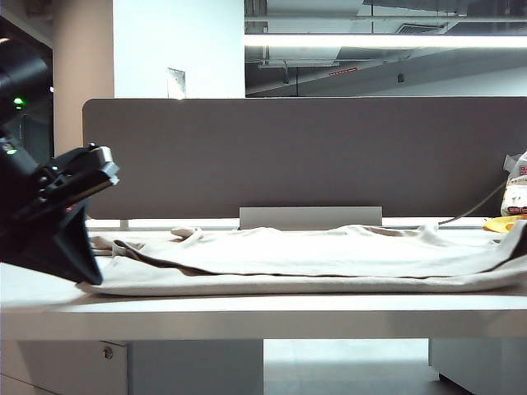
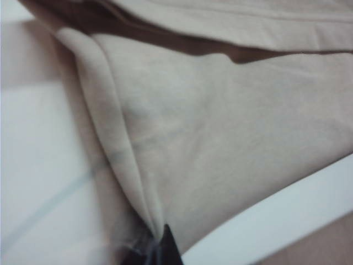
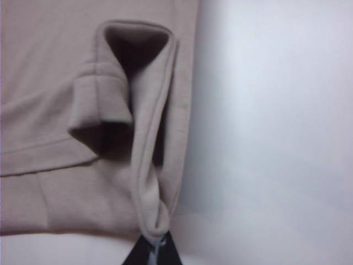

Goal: Fold the bottom side of the T-shirt horizontally towards the center, about one-third of the way, then fold the sleeve back towards the center, creating a straight line along the edge of the T-shirt, and finally fold the bottom of the T-shirt up towards the top, creating a neat rectangle.

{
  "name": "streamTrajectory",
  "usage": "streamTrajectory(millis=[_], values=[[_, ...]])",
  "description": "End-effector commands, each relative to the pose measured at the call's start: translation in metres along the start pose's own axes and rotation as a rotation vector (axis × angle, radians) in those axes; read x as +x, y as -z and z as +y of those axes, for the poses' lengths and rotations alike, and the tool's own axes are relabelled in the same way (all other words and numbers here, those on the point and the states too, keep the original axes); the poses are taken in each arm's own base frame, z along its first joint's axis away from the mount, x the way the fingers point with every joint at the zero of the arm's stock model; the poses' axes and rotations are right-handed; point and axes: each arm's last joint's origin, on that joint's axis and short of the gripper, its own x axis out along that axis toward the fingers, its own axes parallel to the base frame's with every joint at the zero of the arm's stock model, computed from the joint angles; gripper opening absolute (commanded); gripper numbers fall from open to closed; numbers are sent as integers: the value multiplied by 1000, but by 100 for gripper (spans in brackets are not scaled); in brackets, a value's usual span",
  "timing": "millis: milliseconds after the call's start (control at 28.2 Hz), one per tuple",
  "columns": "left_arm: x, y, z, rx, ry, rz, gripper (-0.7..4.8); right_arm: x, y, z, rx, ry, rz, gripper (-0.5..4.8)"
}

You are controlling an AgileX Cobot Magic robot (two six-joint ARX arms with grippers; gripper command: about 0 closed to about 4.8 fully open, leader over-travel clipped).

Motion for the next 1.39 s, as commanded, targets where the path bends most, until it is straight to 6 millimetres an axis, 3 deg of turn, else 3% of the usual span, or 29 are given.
streamTrajectory(millis=[36,249,497,782,888,959,1137,1243,1385], values=[[-6,11,0,-13,6,-1,-5,-6,16,0,5,-1,4,-1],[-17,26,-1,-16,5,11,-5,-23,45,2,4,6,0,-1],[-33,40,-4,-26,8,-8,-5,-39,48,1,27,25,-36,-1],[-39,46,-5,-32,16,-41,-5,-40,47,-1,41,23,-38,2],[-39,45,-6,-30,49,-47,8,-40,47,-1,52,24,-38,119],[-39,44,-6,-43,60,-54,89,-40,47,-1,71,23,-41,229],[-39,43,-6,-43,52,-65,328,-41,45,-1,88,17,-64,404],[-40,41,-5,-41,15,-89,415,-41,39,0,122,4,-113,415],[-43,29,-7,-35,-48,-145,414,-42,29,3,159,-27,-207,401]])
